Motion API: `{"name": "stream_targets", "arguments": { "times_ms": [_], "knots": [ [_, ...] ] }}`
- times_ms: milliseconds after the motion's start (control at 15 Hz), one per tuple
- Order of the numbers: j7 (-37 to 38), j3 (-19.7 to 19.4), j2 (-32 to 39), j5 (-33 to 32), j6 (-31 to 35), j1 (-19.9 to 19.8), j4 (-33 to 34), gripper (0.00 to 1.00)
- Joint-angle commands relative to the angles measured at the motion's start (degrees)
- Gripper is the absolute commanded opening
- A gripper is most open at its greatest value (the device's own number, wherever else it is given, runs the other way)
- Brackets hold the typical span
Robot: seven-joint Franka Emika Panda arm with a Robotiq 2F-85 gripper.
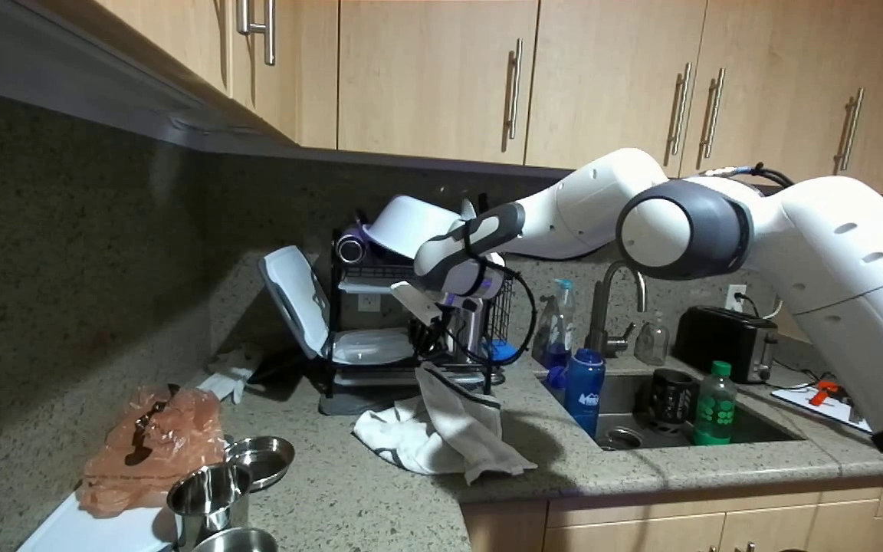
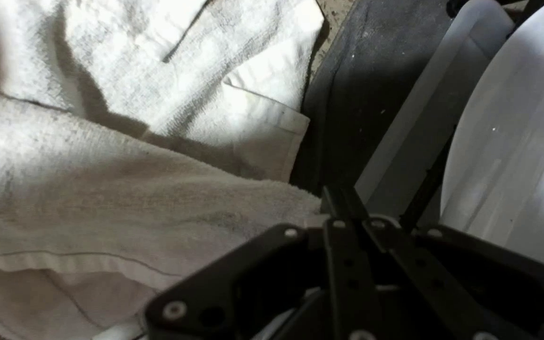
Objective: Fold the towel
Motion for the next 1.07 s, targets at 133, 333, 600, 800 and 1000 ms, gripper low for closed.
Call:
{"name": "stream_targets", "arguments": {
  "times_ms": [133,333,600,800,1000],
  "knots": [
    [3.02,0.14,1.77,-1.33,0.17,0.19,2.38,0.40],
    [2.62,0.11,-0.13,-1.33,1.46,0.38,-0.06,0.65],
    [2.86,-0.93,-4.62,-2.47,0.57,0.79,-5.24,0.93],
    [3.10,-2.21,-10.23,-5.10,-3.14,1.03,-12.05,1.00],
    [3.63,-3.46,-15.26,-8.09,-6.32,1.32,-18.16,1.00]
  ]
}}
